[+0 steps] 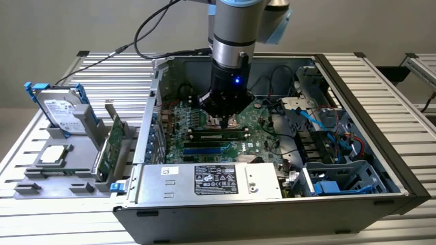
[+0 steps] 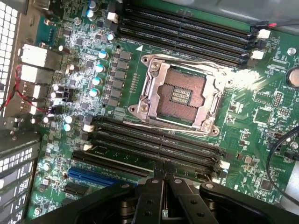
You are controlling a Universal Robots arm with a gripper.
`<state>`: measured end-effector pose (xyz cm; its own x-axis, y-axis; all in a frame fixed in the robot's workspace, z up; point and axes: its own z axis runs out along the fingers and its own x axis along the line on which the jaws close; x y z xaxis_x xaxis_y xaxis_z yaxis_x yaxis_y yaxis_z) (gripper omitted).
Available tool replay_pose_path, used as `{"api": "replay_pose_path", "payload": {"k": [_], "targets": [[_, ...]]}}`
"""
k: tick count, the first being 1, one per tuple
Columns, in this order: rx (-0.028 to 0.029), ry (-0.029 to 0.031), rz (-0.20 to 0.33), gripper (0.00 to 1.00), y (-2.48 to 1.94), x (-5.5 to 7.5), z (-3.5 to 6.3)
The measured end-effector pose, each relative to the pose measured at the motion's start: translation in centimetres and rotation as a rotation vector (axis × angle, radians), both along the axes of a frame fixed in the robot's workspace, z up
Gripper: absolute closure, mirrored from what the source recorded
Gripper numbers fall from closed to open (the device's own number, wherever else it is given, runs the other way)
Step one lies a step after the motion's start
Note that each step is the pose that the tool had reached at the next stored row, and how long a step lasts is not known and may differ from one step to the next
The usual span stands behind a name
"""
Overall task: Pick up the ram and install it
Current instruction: 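Press down the ram until it locks into place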
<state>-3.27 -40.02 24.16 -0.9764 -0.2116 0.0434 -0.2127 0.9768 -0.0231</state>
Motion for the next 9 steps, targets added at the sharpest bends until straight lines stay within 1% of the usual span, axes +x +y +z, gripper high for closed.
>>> {"api": "replay_pose_path", "payload": {"k": [9], "targets": [[-0.0003,0.0001,-0.106,0.89,0.0,-0.01,-0.03]]}}
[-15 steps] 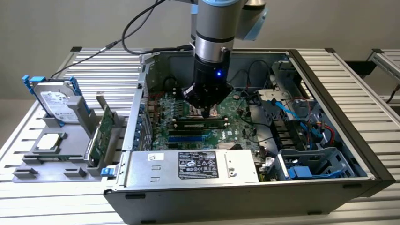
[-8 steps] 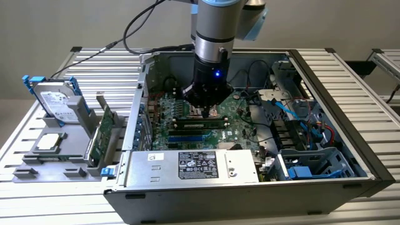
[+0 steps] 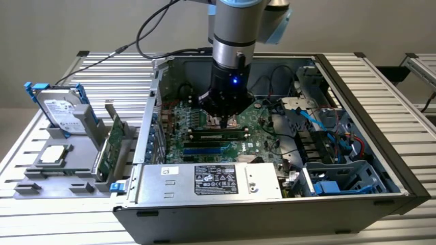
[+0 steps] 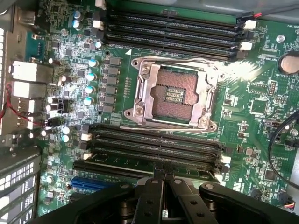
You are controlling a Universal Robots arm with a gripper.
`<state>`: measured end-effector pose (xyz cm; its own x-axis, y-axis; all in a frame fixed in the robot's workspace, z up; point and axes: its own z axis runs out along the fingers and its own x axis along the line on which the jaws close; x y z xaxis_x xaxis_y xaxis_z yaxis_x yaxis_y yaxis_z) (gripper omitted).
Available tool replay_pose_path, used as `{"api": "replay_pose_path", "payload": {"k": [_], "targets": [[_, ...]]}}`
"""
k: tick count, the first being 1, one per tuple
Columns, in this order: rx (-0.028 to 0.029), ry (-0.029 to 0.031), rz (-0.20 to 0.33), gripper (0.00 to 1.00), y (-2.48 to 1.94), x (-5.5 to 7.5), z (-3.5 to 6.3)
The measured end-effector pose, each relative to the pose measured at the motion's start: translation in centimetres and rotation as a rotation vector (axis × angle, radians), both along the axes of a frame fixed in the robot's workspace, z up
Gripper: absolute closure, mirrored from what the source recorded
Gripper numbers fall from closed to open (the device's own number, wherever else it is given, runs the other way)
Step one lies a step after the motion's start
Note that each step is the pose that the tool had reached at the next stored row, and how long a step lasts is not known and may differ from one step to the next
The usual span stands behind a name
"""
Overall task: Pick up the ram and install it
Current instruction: 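Press down the ram until it locks into place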
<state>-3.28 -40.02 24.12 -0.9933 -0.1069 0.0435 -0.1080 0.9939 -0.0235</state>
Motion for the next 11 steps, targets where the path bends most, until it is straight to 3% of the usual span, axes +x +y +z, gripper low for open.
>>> {"api": "replay_pose_path", "payload": {"k": [11], "targets": [[0.0001,0.0,-0.013,0.89,-0.01,-0.45,0.0]]}}
